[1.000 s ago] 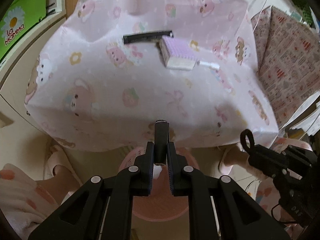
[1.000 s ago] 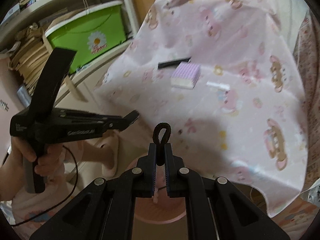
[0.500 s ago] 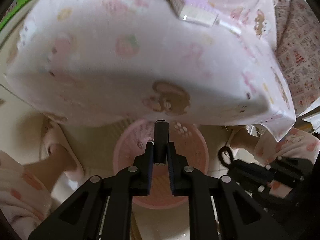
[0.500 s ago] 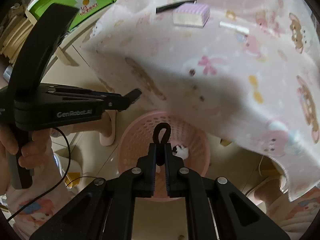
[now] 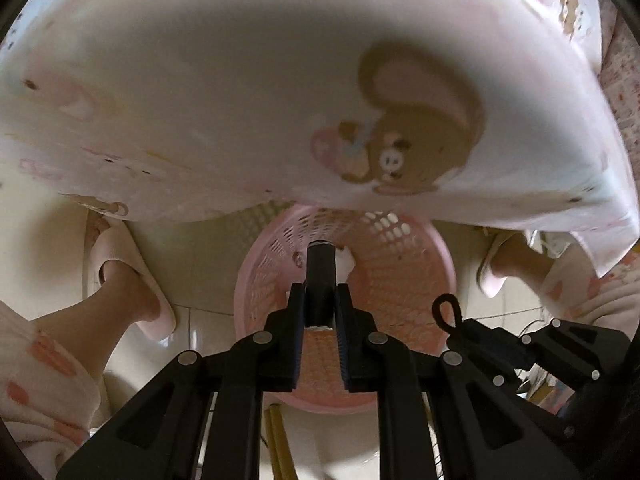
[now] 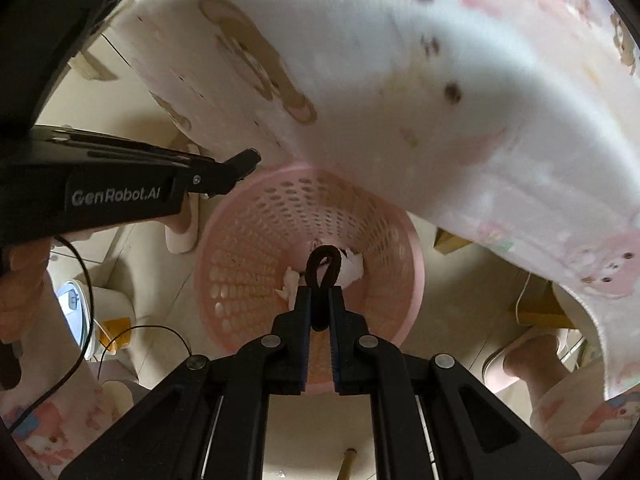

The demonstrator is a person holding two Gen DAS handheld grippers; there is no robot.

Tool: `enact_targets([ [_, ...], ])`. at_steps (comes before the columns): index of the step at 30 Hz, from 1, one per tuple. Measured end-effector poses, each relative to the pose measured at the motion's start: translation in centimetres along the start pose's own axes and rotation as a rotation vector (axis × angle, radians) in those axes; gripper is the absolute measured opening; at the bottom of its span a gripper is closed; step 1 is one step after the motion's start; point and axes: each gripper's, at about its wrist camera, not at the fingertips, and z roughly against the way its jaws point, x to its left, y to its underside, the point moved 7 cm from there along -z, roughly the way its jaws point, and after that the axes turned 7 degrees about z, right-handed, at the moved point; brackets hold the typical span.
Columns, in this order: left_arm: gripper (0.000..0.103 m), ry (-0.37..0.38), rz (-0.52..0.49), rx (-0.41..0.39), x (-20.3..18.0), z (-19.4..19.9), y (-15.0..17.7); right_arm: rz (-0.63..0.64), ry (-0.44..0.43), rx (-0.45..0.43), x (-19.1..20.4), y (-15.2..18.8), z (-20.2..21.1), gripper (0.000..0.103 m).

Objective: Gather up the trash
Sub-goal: 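Open the left tool, then the right tool, dropping both items into the basket, then raise both open tools back up over the pink cloth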

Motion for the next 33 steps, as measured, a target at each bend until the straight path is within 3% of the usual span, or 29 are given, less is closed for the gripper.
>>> enact_targets([
  [10,0.014,-0.041,0.014,0.061,0.6,-2.4,0.7,-0.025,0.023,0.084,-1.3,0.7,-3.2,0.009],
  [13,0.017,-0.042,0.011,0.060,0.7,-2.2,0.7,-0.040,0.026,0.089,-1.6,0.7,-3.6,0.014],
  [15,0.030,-0.040,0.014,0.057,0.6,-2.2,0.5,-0.052,0.015,0.094,-1.8,0.8,-3.6,0.019],
  [19,0.042,-0.038,0.015,0.045,0.6,-2.1,0.4,-0.069,0.013,0.091,-1.9,0.9,-3.6,0.036],
  [21,0.060,-0.041,0.019,0.037,0.7,-1.9,0.3,-0.070,0.019,0.083,-2.0,0.8,-3.4,0.049],
  [23,0.067,-0.039,0.034,0.021,0.9,-1.5,0.1,-0.071,0.030,0.068,-2.1,0.7,-3.0,0.055],
  [33,0.070,-0.024,0.039,-0.110,1.3,2.6,-1.0,-0.109,0.060,-0.015,-3.0,-0.3,-0.1,0.056],
])
